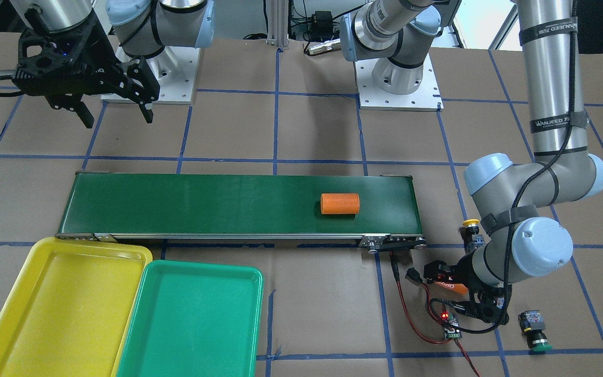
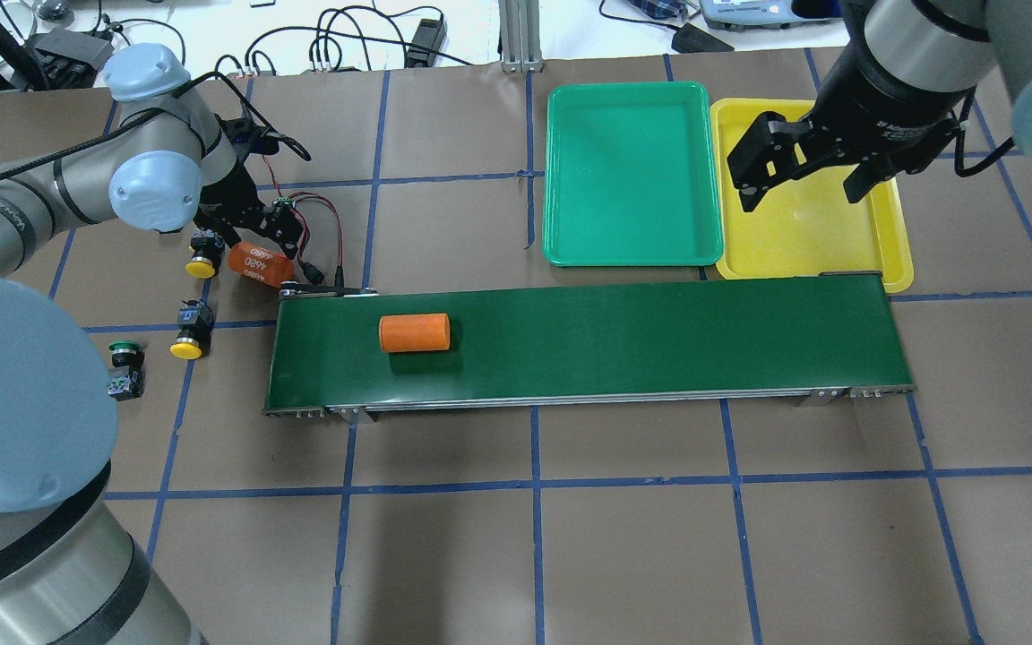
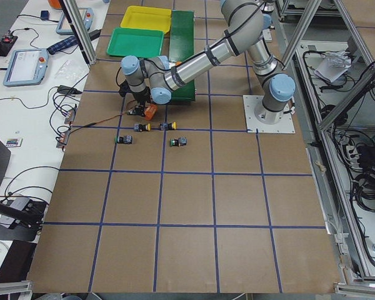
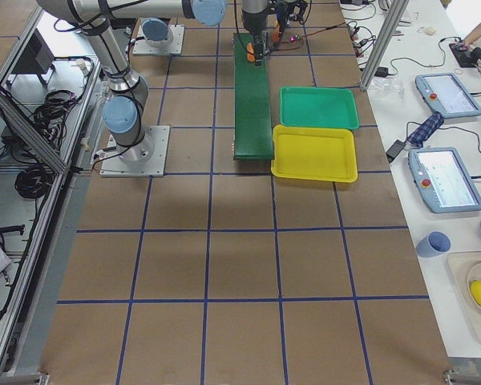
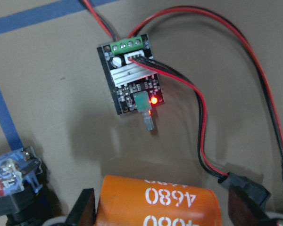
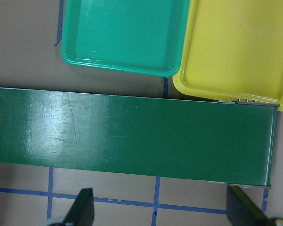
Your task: Sort buttons by color to trays
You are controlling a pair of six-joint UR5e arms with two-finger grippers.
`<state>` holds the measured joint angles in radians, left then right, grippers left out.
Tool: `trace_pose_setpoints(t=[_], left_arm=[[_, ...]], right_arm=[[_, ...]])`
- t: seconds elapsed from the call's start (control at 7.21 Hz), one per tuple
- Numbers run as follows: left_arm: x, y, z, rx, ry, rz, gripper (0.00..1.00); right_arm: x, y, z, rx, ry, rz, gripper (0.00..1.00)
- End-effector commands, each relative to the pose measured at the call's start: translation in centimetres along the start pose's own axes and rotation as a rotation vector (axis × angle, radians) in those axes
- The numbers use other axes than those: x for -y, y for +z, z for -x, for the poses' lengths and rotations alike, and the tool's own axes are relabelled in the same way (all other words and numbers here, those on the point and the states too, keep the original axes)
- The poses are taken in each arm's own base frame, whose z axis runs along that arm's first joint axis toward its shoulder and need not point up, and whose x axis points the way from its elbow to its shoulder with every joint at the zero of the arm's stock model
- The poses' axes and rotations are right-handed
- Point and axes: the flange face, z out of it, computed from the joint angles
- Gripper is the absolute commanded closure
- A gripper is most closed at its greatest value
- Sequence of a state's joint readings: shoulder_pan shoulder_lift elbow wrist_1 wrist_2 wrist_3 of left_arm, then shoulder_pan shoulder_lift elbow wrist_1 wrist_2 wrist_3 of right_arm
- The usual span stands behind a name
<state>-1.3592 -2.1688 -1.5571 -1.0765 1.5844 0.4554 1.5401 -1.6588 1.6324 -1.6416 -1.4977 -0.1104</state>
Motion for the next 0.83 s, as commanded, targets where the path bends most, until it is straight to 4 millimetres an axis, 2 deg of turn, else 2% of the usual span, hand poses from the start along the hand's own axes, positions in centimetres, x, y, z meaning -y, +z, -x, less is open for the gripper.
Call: trace_pose_setpoints(t=[0.0,0.28,0.69], left_arm=[[0.0,0.5,0.0,-0.003,0.000,0.007,0.00],[-0.2,1.4,0.0,-0.005,0.002,0.032,0.00],[-0.5,1.5,0.1,0.003,0.003,0.061,0.00]], right_arm=[[0.0,0.0,0.0,0.000,0.000,-0.001,0.00],[0.0,0.1,-0.1,0.002,0.003,0.000,0.00],[-0.1,0.4,-0.2,0.006,0.007,0.026,0.00]])
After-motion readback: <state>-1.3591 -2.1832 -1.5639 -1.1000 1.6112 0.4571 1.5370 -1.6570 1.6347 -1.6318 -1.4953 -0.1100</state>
